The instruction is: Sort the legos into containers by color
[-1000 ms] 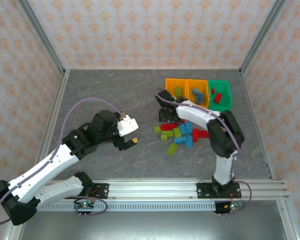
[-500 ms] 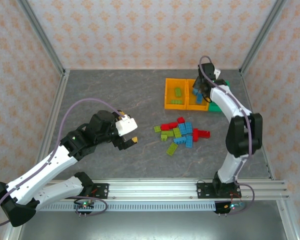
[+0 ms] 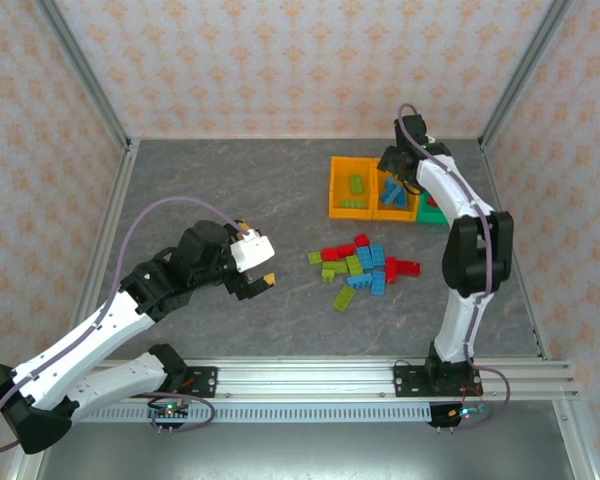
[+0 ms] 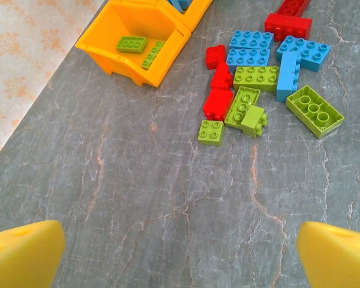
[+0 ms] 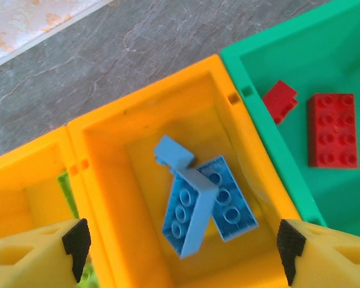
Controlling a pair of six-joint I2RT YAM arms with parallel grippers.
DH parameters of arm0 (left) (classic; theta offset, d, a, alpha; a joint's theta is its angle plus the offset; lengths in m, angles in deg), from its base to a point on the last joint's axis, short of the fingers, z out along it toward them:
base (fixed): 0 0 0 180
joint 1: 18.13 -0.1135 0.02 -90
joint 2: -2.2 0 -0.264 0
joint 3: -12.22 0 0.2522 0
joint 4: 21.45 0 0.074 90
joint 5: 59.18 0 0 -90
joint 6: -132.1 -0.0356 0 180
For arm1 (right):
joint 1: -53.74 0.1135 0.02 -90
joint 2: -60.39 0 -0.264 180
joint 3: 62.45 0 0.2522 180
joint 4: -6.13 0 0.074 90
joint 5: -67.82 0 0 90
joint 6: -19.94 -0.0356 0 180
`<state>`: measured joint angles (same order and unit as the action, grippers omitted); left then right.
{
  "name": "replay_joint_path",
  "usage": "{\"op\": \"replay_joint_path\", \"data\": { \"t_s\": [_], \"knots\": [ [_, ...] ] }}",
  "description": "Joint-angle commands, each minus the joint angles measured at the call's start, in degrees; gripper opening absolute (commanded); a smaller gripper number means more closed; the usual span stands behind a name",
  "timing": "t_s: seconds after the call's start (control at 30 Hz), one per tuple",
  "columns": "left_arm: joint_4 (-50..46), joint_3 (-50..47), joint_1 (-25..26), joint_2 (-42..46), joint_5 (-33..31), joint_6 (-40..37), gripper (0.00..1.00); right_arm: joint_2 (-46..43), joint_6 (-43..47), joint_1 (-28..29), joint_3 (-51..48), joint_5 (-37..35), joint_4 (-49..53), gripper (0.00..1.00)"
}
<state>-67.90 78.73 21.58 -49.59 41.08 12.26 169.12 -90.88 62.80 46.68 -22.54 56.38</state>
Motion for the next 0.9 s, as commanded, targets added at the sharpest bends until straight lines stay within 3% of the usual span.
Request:
{"op": "replay_joint_path", "data": {
  "t_s": [0.0,0.2,0.33,0.47,0.7,0.87],
  "knots": [
    [1.0,-0.2,-0.2,0.5,0.3,1.1,1.0,-13.6,-2.1,0.7,-8.2,1.1,2.7,0.84],
    [1.5,-0.6,-0.2,0.5,-0.1,0.9,1.0,-38.1,-10.6,5.4,-36.5,1.8,-1.5,0.8],
    [2.2,-0.7,-0.5,-0.8,1.1,1.1,1.0,-46.9,-14.9,13.1,-47.3,2.3,2.0,0.76],
    [2.0,-0.3,-0.8,-2.3,1.7,1.5,1.0,-46.1,-16.0,17.5,-51.6,2.3,5.2,0.74],
    [2.1,-1.4,-1.1,-1.7,0.4,1.0,1.0,-43.2,-16.0,16.9,-55.3,-0.5,-2.1,0.63],
    [1.7,-1.5,-1.1,-1.6,-0.2,1.2,1.0,-36.2,-14.6,14.3,-55.4,2.3,-7.0,0.62]
  ]
}}
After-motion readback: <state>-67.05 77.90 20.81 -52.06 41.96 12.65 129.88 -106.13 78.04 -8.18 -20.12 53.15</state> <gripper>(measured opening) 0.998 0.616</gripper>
